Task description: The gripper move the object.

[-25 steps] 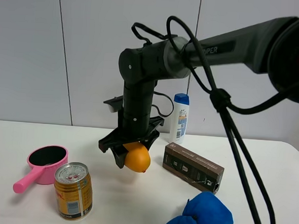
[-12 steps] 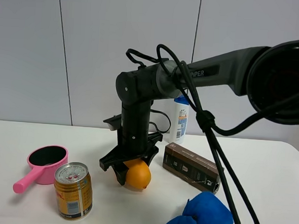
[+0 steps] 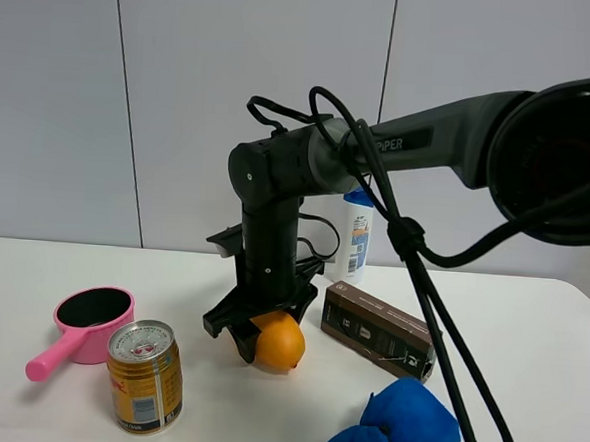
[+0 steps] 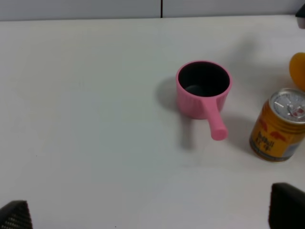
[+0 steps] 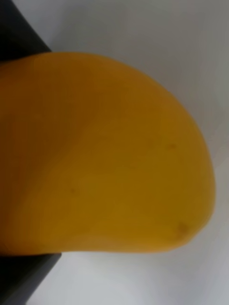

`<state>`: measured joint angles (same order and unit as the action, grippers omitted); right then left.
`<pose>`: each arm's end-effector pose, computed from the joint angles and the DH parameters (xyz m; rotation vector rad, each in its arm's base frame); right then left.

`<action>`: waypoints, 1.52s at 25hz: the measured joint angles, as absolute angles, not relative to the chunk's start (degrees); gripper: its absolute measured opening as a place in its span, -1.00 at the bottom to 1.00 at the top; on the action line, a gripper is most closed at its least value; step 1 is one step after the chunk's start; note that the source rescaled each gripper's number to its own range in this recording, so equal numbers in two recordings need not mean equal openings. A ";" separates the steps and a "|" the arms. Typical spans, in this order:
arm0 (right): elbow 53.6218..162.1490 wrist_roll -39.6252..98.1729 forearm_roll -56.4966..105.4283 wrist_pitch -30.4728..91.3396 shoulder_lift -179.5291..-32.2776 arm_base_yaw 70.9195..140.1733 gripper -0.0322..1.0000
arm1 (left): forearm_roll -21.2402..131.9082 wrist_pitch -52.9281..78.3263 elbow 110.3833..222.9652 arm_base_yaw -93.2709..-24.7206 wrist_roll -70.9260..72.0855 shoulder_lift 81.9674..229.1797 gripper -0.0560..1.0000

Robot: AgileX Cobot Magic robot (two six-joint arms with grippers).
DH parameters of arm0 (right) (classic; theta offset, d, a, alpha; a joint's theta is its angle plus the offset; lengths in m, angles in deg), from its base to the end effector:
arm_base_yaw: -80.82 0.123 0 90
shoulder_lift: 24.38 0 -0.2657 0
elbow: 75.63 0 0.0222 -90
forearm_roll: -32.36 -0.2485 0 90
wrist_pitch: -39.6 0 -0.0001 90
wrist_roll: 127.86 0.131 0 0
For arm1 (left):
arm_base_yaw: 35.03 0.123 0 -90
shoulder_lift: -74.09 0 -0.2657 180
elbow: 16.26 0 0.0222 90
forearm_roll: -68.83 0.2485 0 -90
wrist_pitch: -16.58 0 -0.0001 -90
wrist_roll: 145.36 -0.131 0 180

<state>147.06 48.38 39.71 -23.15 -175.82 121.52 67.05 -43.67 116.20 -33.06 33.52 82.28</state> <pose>0.3853 0.3117 0.0625 -1.1893 2.7129 -0.0968 0.0476 -0.0019 0.2617 -0.0135 2.0238 -0.0029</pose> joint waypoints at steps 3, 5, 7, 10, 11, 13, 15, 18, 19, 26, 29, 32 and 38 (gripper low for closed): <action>147.06 48.38 40.69 -23.98 -175.82 121.52 -0.20 | 67.05 -43.67 116.20 -33.06 33.52 82.28 1.00; 147.06 48.38 40.68 -24.05 -175.82 121.52 0.49 | 67.05 -43.67 116.20 -33.06 33.52 82.28 1.00; 147.06 48.38 40.68 -24.28 -175.82 121.52 0.79 | 67.05 -43.67 116.20 -33.06 33.52 82.28 1.00; 147.06 48.38 40.68 -24.28 -175.82 121.52 0.94 | 67.05 -43.67 116.20 -33.06 33.52 82.28 1.00; 147.06 48.38 40.68 -24.28 -175.82 121.52 0.95 | 67.05 -43.67 116.20 -33.06 33.52 82.28 1.00; 147.06 48.38 40.50 -24.28 -175.82 121.52 0.97 | 67.05 -43.67 116.20 -33.06 33.52 82.28 1.00; 147.06 48.38 39.84 -24.28 -175.75 121.52 0.98 | 67.05 -43.67 116.20 -33.06 33.52 82.28 1.00; 147.06 48.38 37.42 -24.33 -174.46 121.52 0.98 | 67.05 -43.67 116.20 -33.06 33.52 82.28 1.00; 147.06 48.38 36.63 -24.46 -173.57 121.52 0.98 | 67.05 -43.67 116.20 -33.06 33.52 82.28 1.00; 147.06 48.86 32.36 -24.44 -161.85 121.52 0.98 | 67.05 -43.67 116.20 -33.06 33.52 82.28 1.00; 147.06 49.08 32.36 -24.45 -156.42 121.52 0.98 | 67.05 -43.67 116.20 -33.06 33.52 82.28 1.00; 147.06 49.35 32.36 -24.53 -151.84 121.52 0.98 | 67.05 -43.67 116.20 -33.06 33.52 82.28 1.00; 147.06 50.28 32.36 -26.49 -144.06 121.52 0.98 | 67.05 -43.67 116.20 -33.06 33.52 82.28 1.00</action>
